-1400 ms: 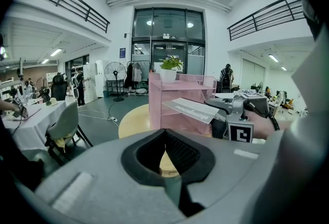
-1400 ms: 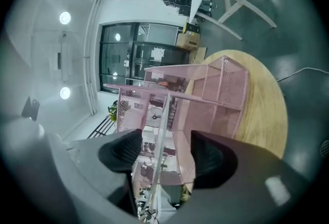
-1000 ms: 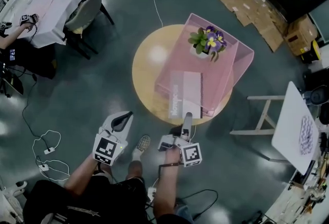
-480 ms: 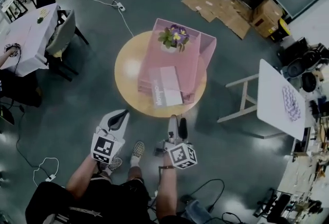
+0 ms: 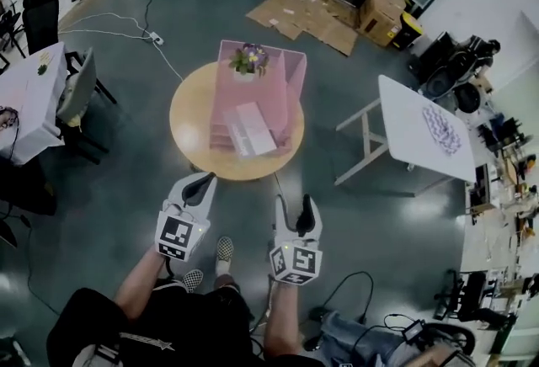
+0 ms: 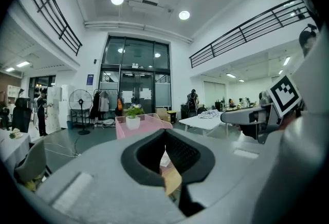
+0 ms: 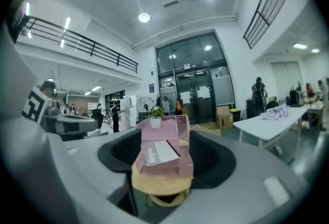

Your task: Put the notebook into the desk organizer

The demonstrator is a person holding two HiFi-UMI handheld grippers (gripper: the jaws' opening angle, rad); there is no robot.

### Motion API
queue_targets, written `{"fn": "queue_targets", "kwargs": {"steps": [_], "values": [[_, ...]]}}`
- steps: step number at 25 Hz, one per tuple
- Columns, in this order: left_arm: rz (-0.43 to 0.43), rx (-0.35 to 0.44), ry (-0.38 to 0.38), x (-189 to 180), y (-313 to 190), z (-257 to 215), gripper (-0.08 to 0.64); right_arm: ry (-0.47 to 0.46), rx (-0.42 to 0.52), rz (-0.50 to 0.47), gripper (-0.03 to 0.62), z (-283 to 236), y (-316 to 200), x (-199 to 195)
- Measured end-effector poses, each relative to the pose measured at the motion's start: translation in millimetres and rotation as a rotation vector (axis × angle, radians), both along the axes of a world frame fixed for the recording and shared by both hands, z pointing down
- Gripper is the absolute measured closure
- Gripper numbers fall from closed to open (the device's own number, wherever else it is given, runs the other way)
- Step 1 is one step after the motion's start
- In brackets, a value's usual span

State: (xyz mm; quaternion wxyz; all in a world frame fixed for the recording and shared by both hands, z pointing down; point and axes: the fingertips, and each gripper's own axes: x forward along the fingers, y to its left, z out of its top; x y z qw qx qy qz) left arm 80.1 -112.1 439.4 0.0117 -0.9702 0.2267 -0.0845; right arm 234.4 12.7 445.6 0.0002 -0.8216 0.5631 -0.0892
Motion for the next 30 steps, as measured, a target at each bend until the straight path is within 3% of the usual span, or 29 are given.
{"fn": "queue_targets", "kwargs": {"steps": [3,7,10,18,30], "values": [[0.043,0.019,0.019,-6,16,-11,0.549,0.048,-0.006,0.043,0.298,-13,27,-19],[0.098,0.044,0.035,-19,40,-22,0.549,0.101,-0.013,0.111,0.442,-21,66,-46],[0.144,0.049,0.039,-32,57,-30,0.549,0.119,-0.034,0.15,0.496,-23,93,-71],[0.195,0.04,0.031,-60,88,-24,0.549,0.142,-0.065,0.193,0.574,-19,131,-114],[0.202,0.062,0.05,-61,89,-37,0.549,0.175,-0.041,0.192,0.584,-35,129,-116]]}}
